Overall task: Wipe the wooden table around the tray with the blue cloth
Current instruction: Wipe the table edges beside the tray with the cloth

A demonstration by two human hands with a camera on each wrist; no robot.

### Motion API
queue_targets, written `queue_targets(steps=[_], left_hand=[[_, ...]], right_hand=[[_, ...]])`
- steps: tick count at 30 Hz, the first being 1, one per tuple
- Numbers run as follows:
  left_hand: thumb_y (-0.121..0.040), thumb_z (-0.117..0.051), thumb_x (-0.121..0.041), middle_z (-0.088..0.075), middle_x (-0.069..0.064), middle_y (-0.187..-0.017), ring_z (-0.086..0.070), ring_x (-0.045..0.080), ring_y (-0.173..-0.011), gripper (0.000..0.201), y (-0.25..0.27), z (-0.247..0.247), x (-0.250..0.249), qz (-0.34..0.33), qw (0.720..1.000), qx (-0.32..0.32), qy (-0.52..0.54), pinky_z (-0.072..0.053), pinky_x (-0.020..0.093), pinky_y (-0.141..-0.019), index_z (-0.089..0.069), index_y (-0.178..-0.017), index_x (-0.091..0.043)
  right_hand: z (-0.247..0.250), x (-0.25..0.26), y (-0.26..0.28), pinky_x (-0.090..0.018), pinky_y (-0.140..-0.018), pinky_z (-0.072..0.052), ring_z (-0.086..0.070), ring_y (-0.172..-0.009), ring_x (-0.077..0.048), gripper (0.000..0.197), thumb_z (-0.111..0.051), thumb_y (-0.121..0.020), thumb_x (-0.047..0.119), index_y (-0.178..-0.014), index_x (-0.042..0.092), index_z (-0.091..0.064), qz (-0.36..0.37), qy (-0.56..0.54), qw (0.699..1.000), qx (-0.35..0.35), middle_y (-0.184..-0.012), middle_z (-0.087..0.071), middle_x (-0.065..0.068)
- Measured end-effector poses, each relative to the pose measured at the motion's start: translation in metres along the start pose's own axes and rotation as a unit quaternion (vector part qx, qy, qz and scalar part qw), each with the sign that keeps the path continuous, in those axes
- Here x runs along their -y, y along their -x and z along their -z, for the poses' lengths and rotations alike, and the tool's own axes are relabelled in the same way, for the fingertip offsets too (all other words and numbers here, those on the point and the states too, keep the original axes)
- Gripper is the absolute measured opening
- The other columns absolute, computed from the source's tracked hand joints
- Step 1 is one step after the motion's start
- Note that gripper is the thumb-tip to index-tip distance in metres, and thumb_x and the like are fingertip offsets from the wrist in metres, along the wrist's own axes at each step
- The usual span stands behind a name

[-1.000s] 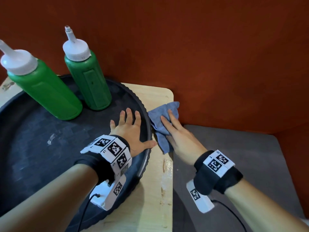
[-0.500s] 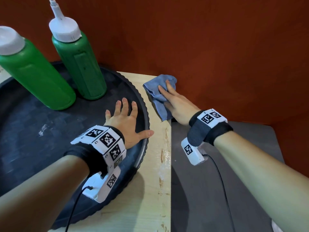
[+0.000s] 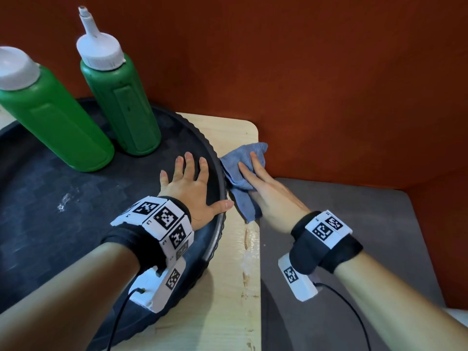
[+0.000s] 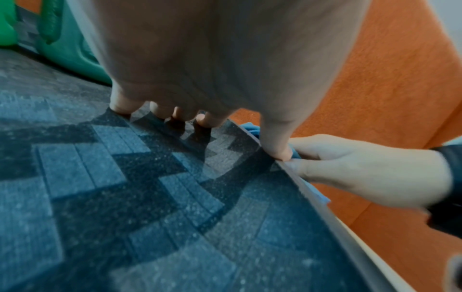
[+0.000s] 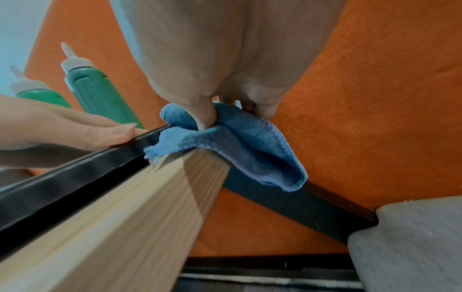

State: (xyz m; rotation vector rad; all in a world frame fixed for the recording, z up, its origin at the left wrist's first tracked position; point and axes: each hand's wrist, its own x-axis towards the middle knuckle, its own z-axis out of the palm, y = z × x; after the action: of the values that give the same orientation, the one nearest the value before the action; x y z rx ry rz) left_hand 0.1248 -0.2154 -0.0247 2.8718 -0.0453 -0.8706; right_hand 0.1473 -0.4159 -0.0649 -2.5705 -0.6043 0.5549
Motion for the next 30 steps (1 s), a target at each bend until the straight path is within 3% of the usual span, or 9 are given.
queue_targets(steps=[4, 8, 13, 17, 20, 23, 30], left_hand=[[-0.08, -0.033, -0.077, 0.019, 0.013, -0.158, 0.015, 0.03, -0.146, 0.106, 0.0, 0.001, -0.001, 0.0, 1.0, 0.003, -0.003, -0.003, 0.055, -0.117, 0.013, -0.15, -0.013], [-0.079, -0.033, -0.077, 0.018, 0.013, -0.158, 0.014, 0.03, -0.146, 0.106, 0.0, 0.002, 0.0, -0.001, 1.0, 0.003, -0.001, -0.004, 0.054, -0.117, 0.013, -0.15, -0.013], [-0.079, -0.035, -0.077, 0.017, 0.014, -0.158, 0.014, 0.03, -0.146, 0.106, 0.0, 0.001, 0.0, -0.001, 1.0, 0.001, -0.001, -0.004, 0.055, -0.117, 0.012, -0.15, -0.013], [-0.078, -0.033, -0.078, 0.018, 0.014, -0.158, 0.015, 0.03, -0.146, 0.107, 0.0, 0.0, 0.001, -0.002, 1.0, -0.007, 0.003, -0.003, 0.054, -0.117, 0.012, -0.15, -0.013], [-0.078, -0.034, -0.078, 0.019, 0.013, -0.157, 0.015, 0.03, -0.146, 0.108, 0.0, -0.001, 0.002, -0.001, 1.0, -0.004, 0.002, -0.002, 0.054, -0.117, 0.013, -0.15, -0.013], [-0.078, -0.034, -0.079, 0.019, 0.013, -0.157, 0.016, 0.03, -0.146, 0.108, 0.0, 0.0, 0.001, 0.0, 1.0, -0.002, 0.003, -0.002, 0.054, -0.117, 0.014, -0.15, -0.013], [-0.078, -0.033, -0.078, 0.019, 0.014, -0.157, 0.016, 0.03, -0.146, 0.108, 0.001, 0.0, 0.0, -0.004, 1.0, -0.005, 0.001, -0.002, 0.055, -0.117, 0.014, -0.149, -0.012]], right_hand=[[0.021, 0.0, -0.032, -0.053, -0.096, -0.043, -0.042, -0.128, -0.043, 0.062, -0.039, -0.099, 0.008, -0.152, 0.025, -0.012, -0.012, 0.011, 1.0, -0.012, -0.161, 0.01, -0.003], [0.02, 0.003, -0.034, -0.052, -0.102, -0.039, -0.029, -0.139, -0.04, 0.064, -0.041, -0.097, 0.005, -0.152, 0.021, -0.013, -0.016, 0.012, 1.0, -0.024, -0.161, 0.009, -0.004], [-0.003, 0.007, -0.004, -0.046, -0.085, -0.051, -0.048, -0.123, -0.037, 0.079, -0.047, -0.092, 0.003, -0.152, 0.029, -0.003, -0.032, 0.04, 0.999, 0.002, -0.16, 0.016, 0.006], [0.007, 0.001, -0.025, -0.05, -0.09, -0.048, -0.045, -0.127, -0.042, 0.071, -0.041, -0.095, 0.005, -0.152, 0.028, -0.005, -0.028, 0.033, 0.999, -0.011, -0.161, 0.013, 0.005], [0.027, 0.002, -0.051, -0.046, -0.089, -0.047, -0.049, -0.121, -0.043, 0.066, -0.04, -0.096, 0.009, -0.153, 0.024, -0.009, -0.04, 0.055, 0.998, -0.014, -0.161, 0.009, -0.001], [0.04, 0.005, -0.067, -0.045, -0.1, -0.041, -0.039, -0.132, -0.041, 0.064, -0.039, -0.097, 0.011, -0.153, 0.021, -0.009, -0.048, 0.064, 0.997, -0.012, -0.161, 0.008, -0.005], [0.017, 0.014, -0.02, -0.046, -0.091, -0.048, -0.039, -0.133, -0.039, 0.071, -0.042, -0.095, 0.006, -0.153, 0.022, -0.006, -0.032, 0.101, 0.994, 0.0, -0.161, 0.008, 0.004]])
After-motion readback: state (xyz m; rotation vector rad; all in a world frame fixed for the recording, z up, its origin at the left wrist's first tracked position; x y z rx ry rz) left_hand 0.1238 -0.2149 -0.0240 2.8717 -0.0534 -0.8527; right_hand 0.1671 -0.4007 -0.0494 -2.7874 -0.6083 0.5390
